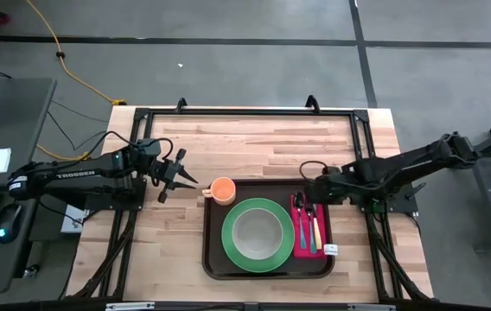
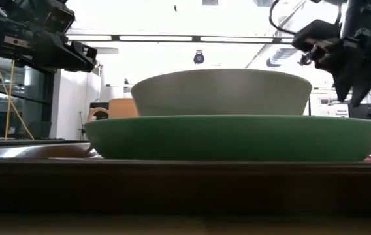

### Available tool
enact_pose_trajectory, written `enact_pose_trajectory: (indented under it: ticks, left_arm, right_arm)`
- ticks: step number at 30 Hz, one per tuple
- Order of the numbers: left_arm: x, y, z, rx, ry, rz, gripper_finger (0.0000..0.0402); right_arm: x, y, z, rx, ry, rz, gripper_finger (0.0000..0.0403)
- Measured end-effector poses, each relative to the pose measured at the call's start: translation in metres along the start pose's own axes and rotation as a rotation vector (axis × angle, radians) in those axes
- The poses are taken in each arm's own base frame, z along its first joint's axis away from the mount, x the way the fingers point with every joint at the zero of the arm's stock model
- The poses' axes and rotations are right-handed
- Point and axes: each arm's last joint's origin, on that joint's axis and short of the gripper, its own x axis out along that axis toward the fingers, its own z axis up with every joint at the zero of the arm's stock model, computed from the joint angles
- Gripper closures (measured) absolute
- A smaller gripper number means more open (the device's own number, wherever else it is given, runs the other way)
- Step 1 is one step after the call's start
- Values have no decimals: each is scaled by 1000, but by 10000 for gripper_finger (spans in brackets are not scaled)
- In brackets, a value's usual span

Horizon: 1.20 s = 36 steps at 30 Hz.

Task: Set up tray
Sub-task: Return to Home Position

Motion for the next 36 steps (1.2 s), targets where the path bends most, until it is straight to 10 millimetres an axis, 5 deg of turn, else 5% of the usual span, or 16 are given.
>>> enact_pose_trajectory:
  ticks: [11,36]
  left_arm:
    - [0,0,0,-26,1,1,289]
    - [0,0,0,-79,-1,-3,289]
  right_arm:
    - [-24,-9,7,-170,-217,114,336]
    - [-46,-24,13,-411,-357,155,336]
